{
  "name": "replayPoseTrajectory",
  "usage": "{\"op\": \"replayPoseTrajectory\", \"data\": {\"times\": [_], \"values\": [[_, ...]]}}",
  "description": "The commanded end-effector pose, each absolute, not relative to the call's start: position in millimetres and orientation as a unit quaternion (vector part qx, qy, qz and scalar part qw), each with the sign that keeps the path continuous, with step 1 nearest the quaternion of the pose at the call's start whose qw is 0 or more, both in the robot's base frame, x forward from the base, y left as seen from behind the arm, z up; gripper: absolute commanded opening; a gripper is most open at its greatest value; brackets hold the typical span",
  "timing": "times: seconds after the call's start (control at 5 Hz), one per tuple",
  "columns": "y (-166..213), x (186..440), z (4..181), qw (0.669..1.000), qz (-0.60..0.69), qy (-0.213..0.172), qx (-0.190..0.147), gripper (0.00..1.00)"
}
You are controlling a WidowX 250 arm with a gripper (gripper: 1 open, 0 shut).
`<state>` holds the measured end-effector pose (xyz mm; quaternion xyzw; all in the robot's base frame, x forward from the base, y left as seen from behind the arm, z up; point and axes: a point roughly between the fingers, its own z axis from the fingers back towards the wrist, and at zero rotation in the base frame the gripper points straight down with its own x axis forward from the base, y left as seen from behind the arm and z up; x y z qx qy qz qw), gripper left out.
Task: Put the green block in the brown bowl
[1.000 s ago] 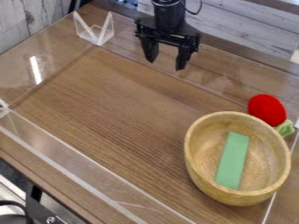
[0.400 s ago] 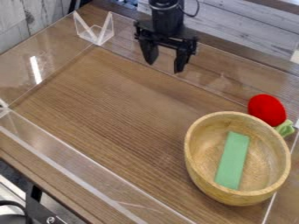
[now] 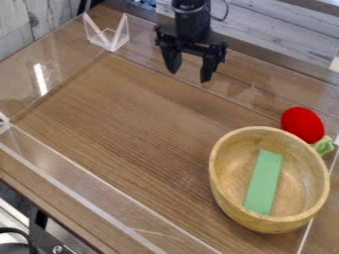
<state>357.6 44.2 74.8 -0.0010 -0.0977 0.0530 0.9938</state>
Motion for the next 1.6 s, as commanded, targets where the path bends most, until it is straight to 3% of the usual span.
{"op": "replayPoseTrajectory", "data": {"times": [0.0, 0.4, 0.6, 0.8, 1.0, 1.4], "values": [[49, 373, 98.0, 0.992, 0.032, -0.125, 0.002, 1.00], [41, 349, 111.6, 0.992, 0.026, -0.123, -0.003, 1.00], [46, 352, 109.9, 0.991, 0.039, -0.126, -0.005, 1.00], [49, 353, 100.6, 0.991, 0.049, -0.122, -0.003, 0.00], [43, 358, 95.1, 0.991, 0.059, -0.119, 0.001, 1.00], [39, 373, 97.9, 0.990, 0.064, -0.123, 0.002, 1.00]]}}
